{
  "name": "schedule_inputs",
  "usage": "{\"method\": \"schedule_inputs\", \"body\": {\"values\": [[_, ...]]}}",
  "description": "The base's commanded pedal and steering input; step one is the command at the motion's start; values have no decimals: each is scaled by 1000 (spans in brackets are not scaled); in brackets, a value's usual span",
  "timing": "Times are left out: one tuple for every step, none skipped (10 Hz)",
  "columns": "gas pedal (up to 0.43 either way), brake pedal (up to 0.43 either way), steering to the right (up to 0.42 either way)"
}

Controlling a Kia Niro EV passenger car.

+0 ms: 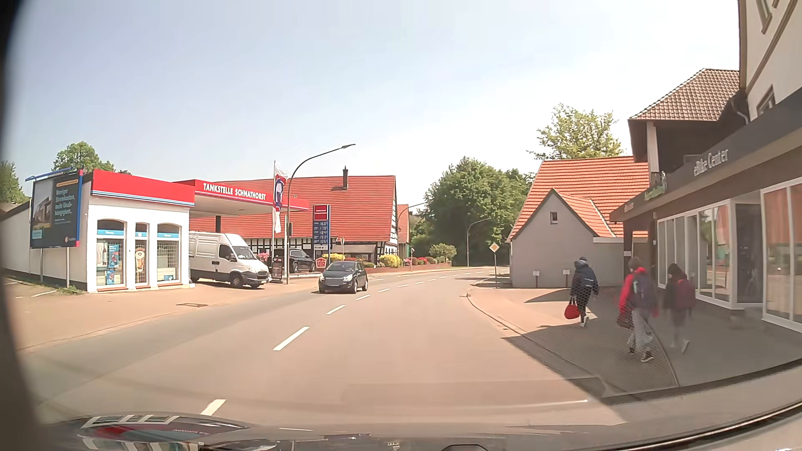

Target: Follow the waypoints while adhering to traffic rules and regulations

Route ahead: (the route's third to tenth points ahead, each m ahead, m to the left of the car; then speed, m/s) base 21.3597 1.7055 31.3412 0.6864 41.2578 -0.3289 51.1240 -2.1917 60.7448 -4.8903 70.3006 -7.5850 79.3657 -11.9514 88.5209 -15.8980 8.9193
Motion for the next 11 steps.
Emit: {"method": "schedule_inputs", "body": {"values": [[378, 0, -37], [378, 0, -25], [378, 0, -16], [378, 0, -13], [378, 0, -7], [378, 0, -3], [378, 0, -2], [370, 0, -2], [350, 0, -1], [339, 0, 1], [339, 0, 3]]}}
